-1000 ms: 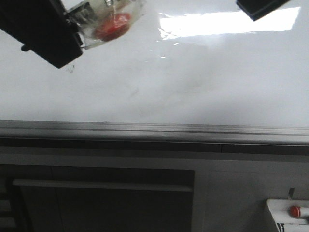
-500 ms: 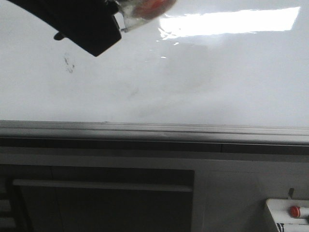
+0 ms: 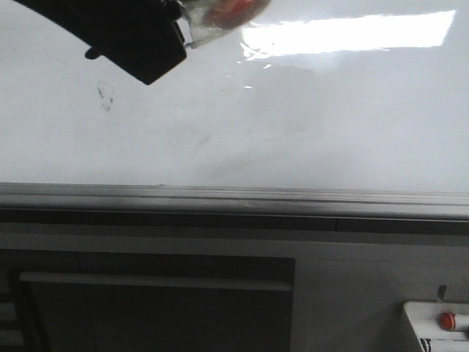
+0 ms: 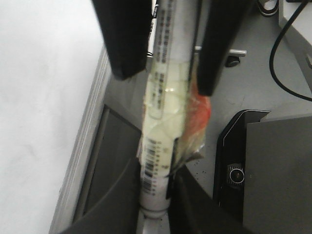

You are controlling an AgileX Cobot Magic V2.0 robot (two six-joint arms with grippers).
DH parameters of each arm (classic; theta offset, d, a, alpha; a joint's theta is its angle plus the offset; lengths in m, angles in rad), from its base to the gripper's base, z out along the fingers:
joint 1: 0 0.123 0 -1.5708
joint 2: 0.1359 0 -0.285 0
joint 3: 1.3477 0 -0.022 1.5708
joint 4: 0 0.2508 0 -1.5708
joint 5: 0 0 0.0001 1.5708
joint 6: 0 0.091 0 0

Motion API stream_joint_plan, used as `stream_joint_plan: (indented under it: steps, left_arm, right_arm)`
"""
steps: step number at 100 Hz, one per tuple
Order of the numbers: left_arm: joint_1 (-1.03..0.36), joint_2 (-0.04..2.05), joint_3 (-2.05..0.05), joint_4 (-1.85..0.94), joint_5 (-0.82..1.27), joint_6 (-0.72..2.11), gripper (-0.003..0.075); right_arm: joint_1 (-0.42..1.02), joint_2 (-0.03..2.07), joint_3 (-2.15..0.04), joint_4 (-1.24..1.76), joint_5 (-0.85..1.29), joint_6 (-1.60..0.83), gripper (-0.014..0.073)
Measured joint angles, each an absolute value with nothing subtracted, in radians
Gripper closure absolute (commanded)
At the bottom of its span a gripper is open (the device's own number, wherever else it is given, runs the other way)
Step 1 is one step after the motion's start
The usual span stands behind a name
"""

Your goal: Write number 2 on whiteboard

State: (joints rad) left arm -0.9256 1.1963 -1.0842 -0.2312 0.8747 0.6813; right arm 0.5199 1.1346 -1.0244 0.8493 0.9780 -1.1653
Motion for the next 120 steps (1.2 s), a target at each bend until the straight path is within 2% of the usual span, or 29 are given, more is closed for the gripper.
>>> stream_joint_plan:
  steps: [17, 24, 35, 44, 51, 56, 80, 103, 120]
  left_arm:
    - [-0.926, 1.196, -1.084, -0.231, 0.869, 0.681, 0.0734]
    - [-0.926, 1.196, -1.084, -0.231, 0.864, 0.681, 0.0690]
    - [-0.926, 1.196, -1.084, -0.229, 0.861, 0.682, 0.0522]
    - [-0.926, 1.196, -1.084, -0.231, 0.843, 0.682, 0.0340]
    - [-0.926, 1.196, -1.084, -0.231, 0.834, 0.682, 0.0254]
    - [-0.926, 1.192, -1.084, -0.228, 0.832, 0.682, 0.0227]
    - [-0.891, 1.091, -1.084, -0.203, 0.832, 0.657, 0.0225]
    - [-0.722, 0.927, -1.086, -0.192, 0.839, 0.554, 0.0225]
    - [-0.578, 0.817, -1.076, -0.188, 0.870, 0.441, 0.0226]
  right_arm:
    - [0.520, 1.135, -1.024, 0.849, 0.978, -1.172, 0.0527]
    - [0.520, 1.135, -1.024, 0.850, 0.978, -1.175, 0.0527]
    - [0.520, 1.135, -1.024, 0.850, 0.978, -1.177, 0.0527]
    - [0.520, 1.135, -1.024, 0.850, 0.985, -1.179, 0.0532]
    - [0.520, 1.135, -1.024, 0.850, 0.990, -1.180, 0.0543]
    - [0.520, 1.135, -1.024, 0.850, 0.995, -1.182, 0.0545]
    - [0.520, 1.104, -1.052, 0.771, 0.955, -1.149, 0.0545]
    - [0.520, 1.031, -1.095, 0.547, 0.948, -0.867, 0.0553]
    - [0.520, 1.000, -1.096, 0.427, 0.948, -0.656, 0.0624]
